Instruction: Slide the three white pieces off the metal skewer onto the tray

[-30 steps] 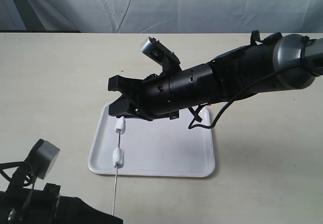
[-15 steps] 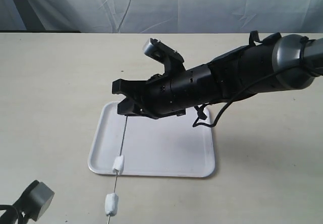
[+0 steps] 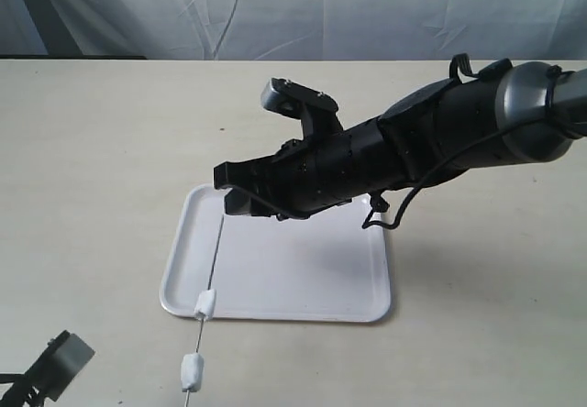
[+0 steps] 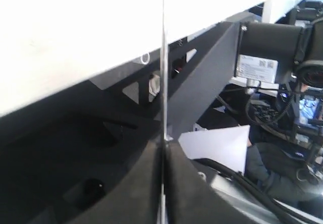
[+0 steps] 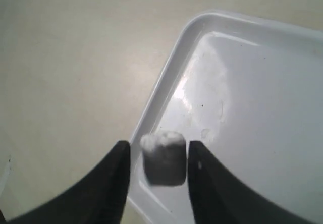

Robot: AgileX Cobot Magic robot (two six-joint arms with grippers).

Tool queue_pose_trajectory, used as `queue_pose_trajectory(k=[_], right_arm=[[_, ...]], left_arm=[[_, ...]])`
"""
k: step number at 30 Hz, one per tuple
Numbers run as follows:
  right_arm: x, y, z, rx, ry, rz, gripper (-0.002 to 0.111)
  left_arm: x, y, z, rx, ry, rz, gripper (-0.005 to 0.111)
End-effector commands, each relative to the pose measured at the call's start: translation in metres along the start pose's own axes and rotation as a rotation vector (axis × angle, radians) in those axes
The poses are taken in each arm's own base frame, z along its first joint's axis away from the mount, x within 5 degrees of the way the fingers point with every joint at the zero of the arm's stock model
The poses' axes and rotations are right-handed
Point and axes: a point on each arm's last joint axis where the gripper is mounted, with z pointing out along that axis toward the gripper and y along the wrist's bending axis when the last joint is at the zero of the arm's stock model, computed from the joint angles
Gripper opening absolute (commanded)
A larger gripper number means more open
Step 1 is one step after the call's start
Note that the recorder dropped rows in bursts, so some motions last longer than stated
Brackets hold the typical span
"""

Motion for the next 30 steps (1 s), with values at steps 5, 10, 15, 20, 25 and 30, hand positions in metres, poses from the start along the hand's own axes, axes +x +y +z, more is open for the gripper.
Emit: queue_pose_trajectory(k=[5,10,15,20,25,30], right_arm=[[-0.001,0.0,0.0,-0.012,0.007,0.034,0.045],[0.002,0.005,0.0,-0.055,0.037,0.064,0.045],[0.005,0.009,-0.001,-0.104,0.067,0.089,0.045],[0.006,0.012,-0.001,-0.13,0.087,0.088,0.045],[0.007,0.015,-0.002,-0.168,0.096,0.113,0.045],[0.005,0.015,-0.002,-0.17,0.08,0.139,0.045]], left_arm=[[-0.006,0.003,0.0,-0.03,-0.083,-0.007,0.0],[-0.009,0.001,0.0,-0.032,-0.093,0.014,0.0],[-0.019,-0.009,0.0,-0.011,-0.114,0.047,0.0],[-0.029,-0.015,-0.001,-0.022,-0.151,0.069,0.0],[-0.034,-0.017,-0.001,-0.035,-0.176,0.063,0.0],[-0.029,-0.012,0.0,-0.08,-0.114,0.046,0.0]])
